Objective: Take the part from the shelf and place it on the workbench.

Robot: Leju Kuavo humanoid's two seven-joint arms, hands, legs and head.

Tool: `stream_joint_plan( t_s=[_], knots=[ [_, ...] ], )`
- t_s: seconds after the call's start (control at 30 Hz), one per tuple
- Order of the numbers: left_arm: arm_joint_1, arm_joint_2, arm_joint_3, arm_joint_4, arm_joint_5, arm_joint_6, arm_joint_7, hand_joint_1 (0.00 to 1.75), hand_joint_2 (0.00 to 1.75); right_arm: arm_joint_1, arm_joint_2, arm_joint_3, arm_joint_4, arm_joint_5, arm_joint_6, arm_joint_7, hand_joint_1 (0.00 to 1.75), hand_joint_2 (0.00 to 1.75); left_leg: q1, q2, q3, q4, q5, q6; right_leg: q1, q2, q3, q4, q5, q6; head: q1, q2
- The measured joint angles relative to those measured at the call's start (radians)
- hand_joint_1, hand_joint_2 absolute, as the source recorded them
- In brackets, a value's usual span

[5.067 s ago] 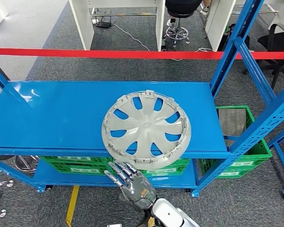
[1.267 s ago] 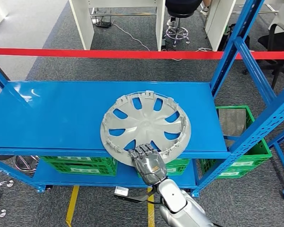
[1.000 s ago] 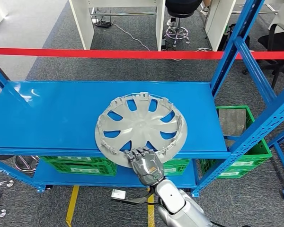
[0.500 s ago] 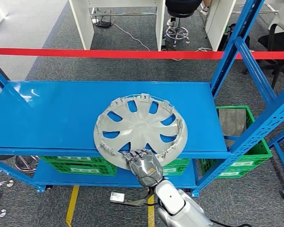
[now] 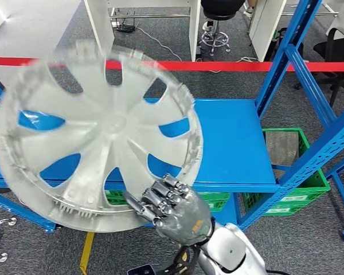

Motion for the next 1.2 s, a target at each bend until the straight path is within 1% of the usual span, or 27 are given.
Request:
stream_joint_plan(
  t_s=[0.17,0.33,0.83,1.2],
  knots=[
    [0.0,0.0,0.003,0.0,-0.002,0.001,0.007,0.0,0.0,0.009,0.02,-0.008,-0.123,0.0,0.001,-0.004,1.75,1.75,0.0,0.001,0.0,0.0,0.001,0.001,0.0,0.001,0.001,0.0,0.001,0.001,0.0,0.0],
    [0.0,0.0,0.004,0.001,-0.003,0.001,0.009,0.0,0.0,0.018,0.028,-0.012,-0.171,0.0,0.001,-0.001,1.75,1.75,-0.001,0.001,0.0,0.001,0.001,0.002,-0.001,0.002,0.001,0.0,0.002,0.003,0.0,0.0],
    [0.0,0.0,0.004,0.001,-0.007,0.002,0.009,0.0,0.0,0.019,0.029,-0.022,-0.196,0.002,0.001,-0.002,1.75,1.75,-0.001,0.001,0.0,0.001,0.001,0.002,-0.001,0.001,0.0,0.0,0.002,0.002,0.0,0.0],
    [0.0,0.0,0.022,0.001,-0.051,-0.005,0.016,0.0,0.0,0.018,0.029,-0.014,-0.195,0.002,0.002,0.014,1.75,1.75,-0.001,0.001,0.0,0.001,0.001,0.002,-0.001,0.001,0.001,0.0,0.002,0.002,0.0,0.0]
  ],
)
